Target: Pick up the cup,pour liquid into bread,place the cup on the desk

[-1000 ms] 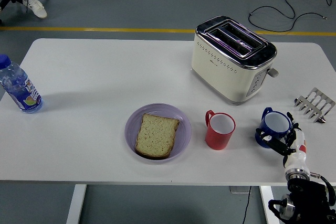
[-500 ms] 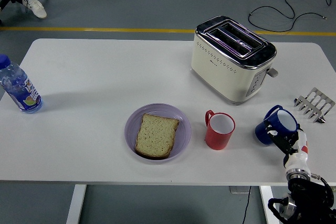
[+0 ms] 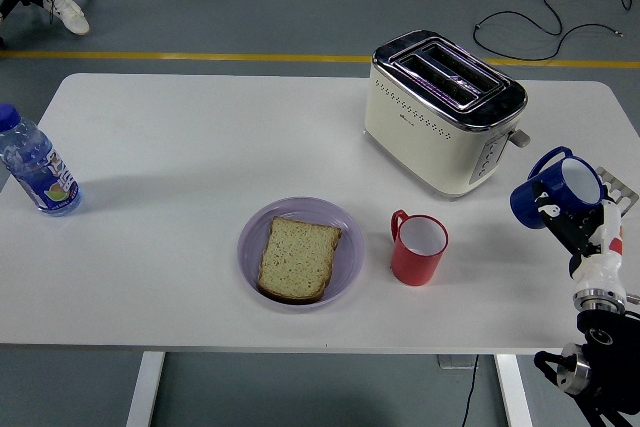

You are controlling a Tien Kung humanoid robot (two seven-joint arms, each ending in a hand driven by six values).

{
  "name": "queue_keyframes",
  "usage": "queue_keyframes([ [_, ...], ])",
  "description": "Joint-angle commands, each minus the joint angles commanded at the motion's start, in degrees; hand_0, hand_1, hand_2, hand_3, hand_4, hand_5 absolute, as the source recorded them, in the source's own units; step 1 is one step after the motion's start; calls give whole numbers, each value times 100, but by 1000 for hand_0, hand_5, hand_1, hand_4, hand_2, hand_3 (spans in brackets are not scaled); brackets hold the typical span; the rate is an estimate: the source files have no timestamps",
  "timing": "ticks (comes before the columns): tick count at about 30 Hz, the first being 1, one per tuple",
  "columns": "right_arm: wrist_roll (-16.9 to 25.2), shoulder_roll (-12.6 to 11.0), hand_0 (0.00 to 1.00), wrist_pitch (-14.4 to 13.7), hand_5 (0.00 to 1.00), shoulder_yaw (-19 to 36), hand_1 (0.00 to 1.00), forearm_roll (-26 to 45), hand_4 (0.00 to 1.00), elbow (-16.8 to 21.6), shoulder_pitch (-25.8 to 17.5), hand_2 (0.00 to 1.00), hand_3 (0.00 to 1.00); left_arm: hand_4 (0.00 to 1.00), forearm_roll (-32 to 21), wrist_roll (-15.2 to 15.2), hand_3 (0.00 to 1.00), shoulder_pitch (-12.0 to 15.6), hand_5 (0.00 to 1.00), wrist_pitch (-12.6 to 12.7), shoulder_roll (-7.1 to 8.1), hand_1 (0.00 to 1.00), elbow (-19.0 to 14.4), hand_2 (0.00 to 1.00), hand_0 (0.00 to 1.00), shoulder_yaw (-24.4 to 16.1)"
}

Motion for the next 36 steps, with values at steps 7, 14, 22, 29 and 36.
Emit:
queue_keyframes([
  [7,-1148,-375,540,145,57,249,506,-935,762,920,12,581,706,655,0,-3,756,-8,998,-7,17,355,0,451,364,3],
  [14,-1982,-607,506,369,41,301,478,-1534,752,1424,99,559,614,655,56,-6,755,-15,998,-13,19,356,0,451,363,-58],
  [22,-2803,-781,402,563,24,-41,413,-2314,735,1866,335,535,563,656,113,-4,755,-35,998,-18,23,355,0,451,363,-114],
  [29,-3407,-823,231,702,45,-498,271,-2856,735,2038,710,521,559,656,134,-11,756,-53,998,-11,24,355,0,450,363,-150],
  [36,-3888,-848,195,968,49,-1112,255,-3697,724,2003,1287,514,560,657,99,-12,756,-72,998,-7,27,355,0,449,363,-130],
])
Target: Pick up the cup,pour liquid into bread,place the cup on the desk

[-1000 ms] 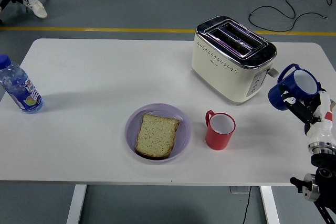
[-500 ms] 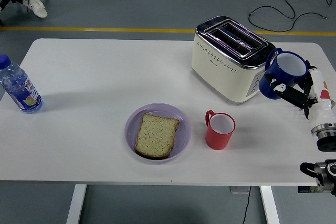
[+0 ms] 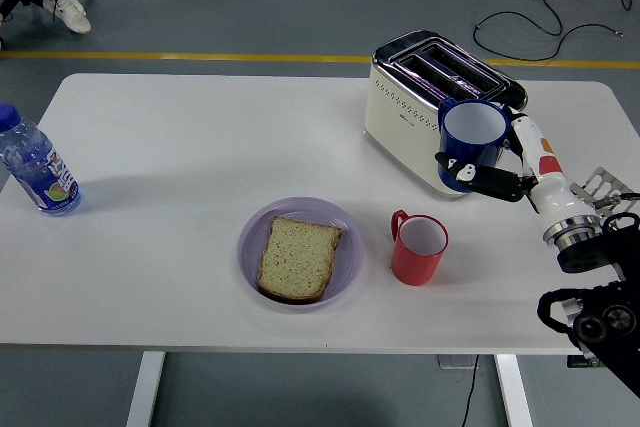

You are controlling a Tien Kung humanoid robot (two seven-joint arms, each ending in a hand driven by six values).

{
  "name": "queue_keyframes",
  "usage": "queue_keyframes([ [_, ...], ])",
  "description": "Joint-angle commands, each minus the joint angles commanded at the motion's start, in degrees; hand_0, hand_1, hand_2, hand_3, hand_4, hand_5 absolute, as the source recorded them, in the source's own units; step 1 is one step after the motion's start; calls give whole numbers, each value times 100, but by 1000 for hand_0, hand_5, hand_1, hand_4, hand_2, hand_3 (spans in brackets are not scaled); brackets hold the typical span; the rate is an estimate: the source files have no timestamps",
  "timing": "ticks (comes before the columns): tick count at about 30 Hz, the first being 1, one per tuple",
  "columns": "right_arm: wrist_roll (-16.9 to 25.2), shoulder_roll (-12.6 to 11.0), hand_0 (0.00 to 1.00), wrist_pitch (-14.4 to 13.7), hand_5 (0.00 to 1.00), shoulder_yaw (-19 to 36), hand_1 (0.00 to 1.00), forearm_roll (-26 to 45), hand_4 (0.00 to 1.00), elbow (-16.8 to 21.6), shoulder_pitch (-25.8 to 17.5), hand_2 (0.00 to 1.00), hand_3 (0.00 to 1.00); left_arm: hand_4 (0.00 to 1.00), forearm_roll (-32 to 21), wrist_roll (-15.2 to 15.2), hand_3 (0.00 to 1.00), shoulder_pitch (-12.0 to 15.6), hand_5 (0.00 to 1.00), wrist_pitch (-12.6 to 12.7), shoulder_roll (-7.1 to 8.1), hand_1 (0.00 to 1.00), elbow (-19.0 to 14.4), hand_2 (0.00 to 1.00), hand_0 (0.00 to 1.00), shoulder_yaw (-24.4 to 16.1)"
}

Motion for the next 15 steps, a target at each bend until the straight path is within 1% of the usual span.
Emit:
queue_keyframes([
  [3,-336,-76,195,159,49,-293,255,-600,724,-70,388,514,560,657,65,13,756,-26,998,-31,11,355,0,449,363,-45],
  [6,-580,-178,196,324,48,-580,256,-968,712,-152,738,513,560,655,115,22,755,-34,998,-39,12,355,0,448,363,-109],
  [10,-829,-292,196,587,48,-1000,256,-1481,712,-380,1172,513,560,655,113,27,755,-41,998,-60,16,355,0,448,363,-92],
  [11,-862,-305,195,616,38,-1071,271,-1598,669,-413,1229,516,565,657,113,27,756,-42,998,-63,16,355,0,445,362,-87],
  [15,-1106,-416,195,870,38,-1606,271,-2032,669,-613,1631,516,565,657,101,25,756,-45,998,-74,23,355,0,445,362,-64],
])
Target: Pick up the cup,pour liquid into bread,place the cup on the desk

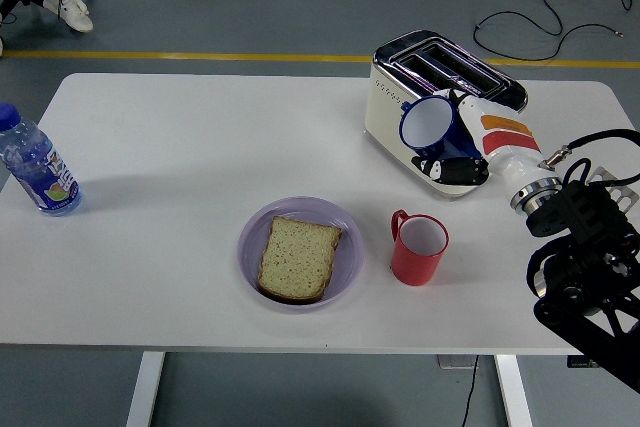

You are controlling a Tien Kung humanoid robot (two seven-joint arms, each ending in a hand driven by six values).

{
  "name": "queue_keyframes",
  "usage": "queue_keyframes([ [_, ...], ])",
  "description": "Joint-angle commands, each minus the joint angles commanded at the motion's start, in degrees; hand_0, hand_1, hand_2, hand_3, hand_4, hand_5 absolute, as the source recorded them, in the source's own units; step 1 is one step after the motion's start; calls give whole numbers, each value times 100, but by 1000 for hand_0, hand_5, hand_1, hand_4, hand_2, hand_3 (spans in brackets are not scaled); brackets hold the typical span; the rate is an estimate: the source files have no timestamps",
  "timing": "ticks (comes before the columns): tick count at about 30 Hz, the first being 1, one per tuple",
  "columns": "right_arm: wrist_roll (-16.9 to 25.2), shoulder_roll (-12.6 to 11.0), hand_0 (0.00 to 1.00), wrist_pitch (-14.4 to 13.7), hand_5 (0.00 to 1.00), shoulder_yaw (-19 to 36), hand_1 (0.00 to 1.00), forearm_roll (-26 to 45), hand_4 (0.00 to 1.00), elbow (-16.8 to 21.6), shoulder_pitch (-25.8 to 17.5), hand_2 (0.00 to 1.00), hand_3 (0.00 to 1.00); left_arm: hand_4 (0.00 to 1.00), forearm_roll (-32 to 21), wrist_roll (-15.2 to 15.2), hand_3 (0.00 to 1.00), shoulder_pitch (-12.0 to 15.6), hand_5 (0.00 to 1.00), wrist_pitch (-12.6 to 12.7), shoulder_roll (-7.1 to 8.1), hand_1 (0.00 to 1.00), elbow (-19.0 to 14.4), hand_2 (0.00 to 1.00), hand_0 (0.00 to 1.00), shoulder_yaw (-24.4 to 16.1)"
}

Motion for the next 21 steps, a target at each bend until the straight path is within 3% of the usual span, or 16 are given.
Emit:
queue_keyframes([
  [9,-223,50,203,248,36,-1173,273,-274,644,-249,904,513,568,658,-8,18,756,1,998,-19,8,354,0,441,359,21],
  [21,-204,248,212,414,40,-2390,276,-504,630,-341,1858,511,571,659,-39,26,756,13,998,-37,15,350,0,440,356,40],
])
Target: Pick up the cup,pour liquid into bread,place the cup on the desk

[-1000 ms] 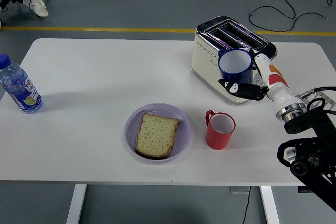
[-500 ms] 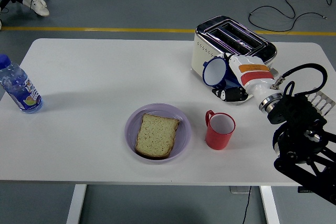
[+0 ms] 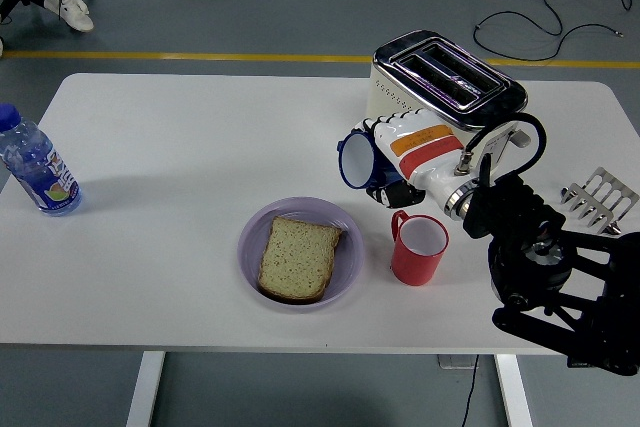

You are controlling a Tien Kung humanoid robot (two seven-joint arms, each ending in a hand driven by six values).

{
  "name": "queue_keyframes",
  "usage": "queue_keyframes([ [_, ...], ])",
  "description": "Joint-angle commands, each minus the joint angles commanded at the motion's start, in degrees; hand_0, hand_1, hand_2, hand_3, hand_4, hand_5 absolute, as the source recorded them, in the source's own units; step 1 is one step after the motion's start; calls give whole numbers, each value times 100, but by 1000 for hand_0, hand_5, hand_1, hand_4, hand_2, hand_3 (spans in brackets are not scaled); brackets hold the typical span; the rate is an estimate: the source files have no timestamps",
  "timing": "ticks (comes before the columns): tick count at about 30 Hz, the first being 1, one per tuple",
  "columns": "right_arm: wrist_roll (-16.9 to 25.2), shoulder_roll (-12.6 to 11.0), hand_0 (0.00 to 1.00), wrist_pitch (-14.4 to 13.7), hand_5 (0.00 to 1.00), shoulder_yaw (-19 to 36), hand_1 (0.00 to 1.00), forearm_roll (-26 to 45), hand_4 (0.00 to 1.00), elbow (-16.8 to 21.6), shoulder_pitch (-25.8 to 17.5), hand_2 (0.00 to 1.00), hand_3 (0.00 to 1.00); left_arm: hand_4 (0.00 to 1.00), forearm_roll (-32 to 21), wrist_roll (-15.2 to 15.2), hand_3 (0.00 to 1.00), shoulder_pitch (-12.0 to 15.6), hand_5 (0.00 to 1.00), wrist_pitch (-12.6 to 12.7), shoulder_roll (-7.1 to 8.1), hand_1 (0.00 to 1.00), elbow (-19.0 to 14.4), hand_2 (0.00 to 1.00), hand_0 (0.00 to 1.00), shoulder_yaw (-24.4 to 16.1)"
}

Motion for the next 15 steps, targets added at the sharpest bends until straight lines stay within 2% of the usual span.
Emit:
queue_keyframes([
  [10,-43,265,212,310,48,-1045,276,-599,615,-188,1006,509,572,660,-134,-1,757,30,998,25,9,351,0,438,353,104],
  [15,-29,496,213,479,50,-1299,273,-707,608,-239,1257,507,574,662,-119,12,757,43,998,11,15,349,0,435,353,102],
])
